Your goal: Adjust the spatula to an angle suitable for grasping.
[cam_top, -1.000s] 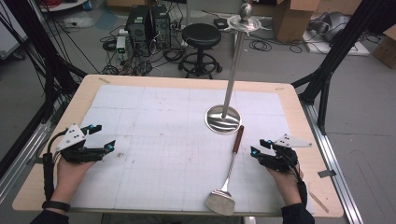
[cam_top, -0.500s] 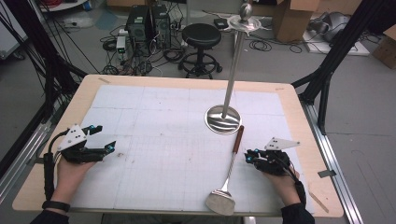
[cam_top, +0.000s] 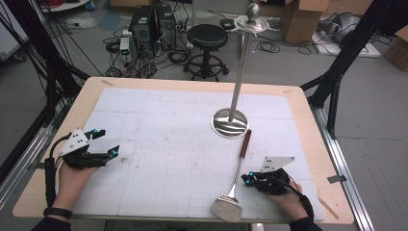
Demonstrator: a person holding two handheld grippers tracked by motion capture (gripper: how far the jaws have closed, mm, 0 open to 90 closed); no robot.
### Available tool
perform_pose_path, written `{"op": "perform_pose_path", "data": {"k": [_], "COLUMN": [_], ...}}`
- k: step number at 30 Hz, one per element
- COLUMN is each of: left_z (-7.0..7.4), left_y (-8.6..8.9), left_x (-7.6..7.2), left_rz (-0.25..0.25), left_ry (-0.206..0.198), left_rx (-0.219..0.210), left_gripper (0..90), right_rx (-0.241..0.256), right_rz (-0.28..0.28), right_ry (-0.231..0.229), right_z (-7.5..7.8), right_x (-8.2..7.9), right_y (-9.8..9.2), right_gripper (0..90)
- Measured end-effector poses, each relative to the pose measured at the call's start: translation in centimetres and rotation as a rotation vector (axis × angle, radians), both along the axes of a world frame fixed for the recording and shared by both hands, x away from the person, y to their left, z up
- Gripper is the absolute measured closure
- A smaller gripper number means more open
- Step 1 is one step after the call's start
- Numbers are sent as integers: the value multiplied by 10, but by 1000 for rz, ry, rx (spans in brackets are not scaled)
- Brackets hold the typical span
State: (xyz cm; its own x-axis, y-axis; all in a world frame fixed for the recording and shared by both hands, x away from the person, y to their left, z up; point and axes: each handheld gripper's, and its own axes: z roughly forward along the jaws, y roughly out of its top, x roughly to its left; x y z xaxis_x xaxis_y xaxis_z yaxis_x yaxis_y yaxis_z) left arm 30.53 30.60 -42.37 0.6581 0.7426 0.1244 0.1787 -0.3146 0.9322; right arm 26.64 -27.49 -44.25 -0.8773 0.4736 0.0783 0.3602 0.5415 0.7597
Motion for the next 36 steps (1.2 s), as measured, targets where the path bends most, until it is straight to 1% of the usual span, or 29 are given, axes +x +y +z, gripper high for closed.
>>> {"op": "perform_pose_path", "data": {"k": [2,4,5,12,16,21,22,23,24,25,26,27,29,31,36], "left_z": [0,0,0,-1,-1,-1,-1,-1,-1,-1,-1,-1,-1,-1,-1], "left_y": [0,0,0,-1,-2,-2,-2,-2,-2,-2,-2,-2,-3,-3,-2], "left_x": [0,0,0,0,0,0,0,0,0,0,0,0,0,1,1], "left_rz": [-1,-1,-1,-1,-4,-2,-2,-2,-2,-3,-3,-4,-6,-6,-5], "left_ry": [3,3,2,4,3,1,2,1,1,0,0,2,-1,-1,-5], "left_rx": [3,7,7,2,8,4,2,3,3,3,3,4,1,1,2], "left_gripper": [218,217,218,218,219,219,219,219,219,219,219,219,219,220,220], "right_rx": [-16,-20,-30,-29,-34,-37,-37,-40,-40,-38,-38,-43,-47,-48,-46], "right_rz": [7,13,17,6,-3,-9,-9,-11,-11,-15,-15,-27,-34,-40,-67], "right_ry": [1,4,4,-22,-23,-33,-33,-35,-35,-37,-37,-41,-53,-53,-65], "right_z": [-1,-2,-4,-3,-3,-3,-3,-3,-3,-3,-3,-3,-3,-3,-4], "right_x": [-1,-1,0,1,4,10,10,12,12,15,15,17,19,20,27], "right_y": [4,5,9,19,29,44,44,50,50,55,55,61,67,70,83], "right_gripper": [898,899,899,899,900,899,899,900,900,899,899,899,899,899,899]}}
